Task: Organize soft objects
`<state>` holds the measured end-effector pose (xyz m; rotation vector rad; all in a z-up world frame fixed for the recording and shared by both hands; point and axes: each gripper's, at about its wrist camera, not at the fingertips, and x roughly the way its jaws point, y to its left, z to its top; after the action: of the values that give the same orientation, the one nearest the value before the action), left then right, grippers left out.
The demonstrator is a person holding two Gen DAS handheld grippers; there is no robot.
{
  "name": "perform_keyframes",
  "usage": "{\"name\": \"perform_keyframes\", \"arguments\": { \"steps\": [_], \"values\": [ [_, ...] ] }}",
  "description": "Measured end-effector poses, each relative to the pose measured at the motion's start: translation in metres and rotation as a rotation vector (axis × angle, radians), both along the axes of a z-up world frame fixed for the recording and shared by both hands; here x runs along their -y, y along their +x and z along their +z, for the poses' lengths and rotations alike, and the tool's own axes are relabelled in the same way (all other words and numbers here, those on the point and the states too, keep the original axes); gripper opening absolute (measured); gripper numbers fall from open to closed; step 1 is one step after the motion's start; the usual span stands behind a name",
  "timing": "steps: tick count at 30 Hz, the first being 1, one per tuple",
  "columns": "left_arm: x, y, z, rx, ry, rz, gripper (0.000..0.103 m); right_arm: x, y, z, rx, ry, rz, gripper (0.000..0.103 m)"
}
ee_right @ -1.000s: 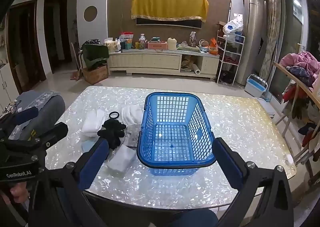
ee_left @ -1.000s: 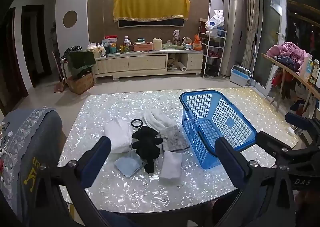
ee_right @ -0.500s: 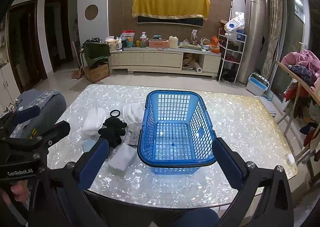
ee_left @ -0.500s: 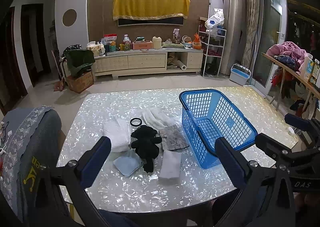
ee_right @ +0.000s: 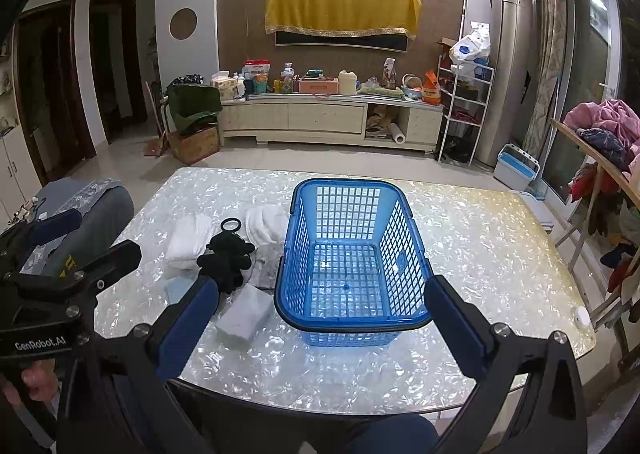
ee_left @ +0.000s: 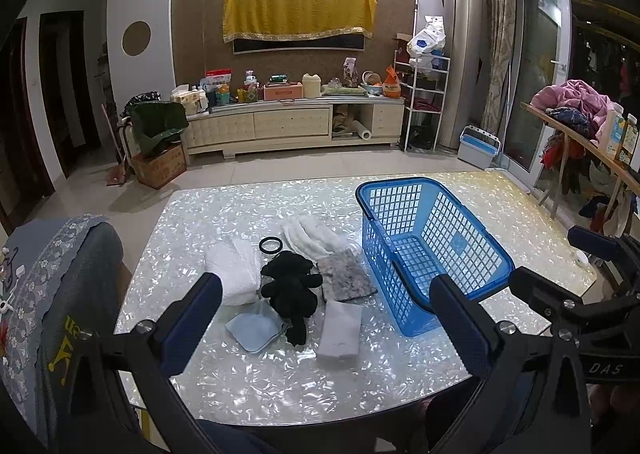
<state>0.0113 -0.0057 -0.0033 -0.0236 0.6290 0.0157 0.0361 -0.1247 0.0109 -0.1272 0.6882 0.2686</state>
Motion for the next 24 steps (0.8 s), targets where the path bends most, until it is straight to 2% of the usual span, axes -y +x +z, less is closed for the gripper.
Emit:
{"name": "perform_keyframes", "arguments": {
  "steps": [24],
  "values": [
    [0.001,-0.0012,0.0008,-0.002,0.004,-0.003,0.103,0.0018,-0.0002,0.0005,-0.004,-0.001,0.003,0.103]
  ]
}}
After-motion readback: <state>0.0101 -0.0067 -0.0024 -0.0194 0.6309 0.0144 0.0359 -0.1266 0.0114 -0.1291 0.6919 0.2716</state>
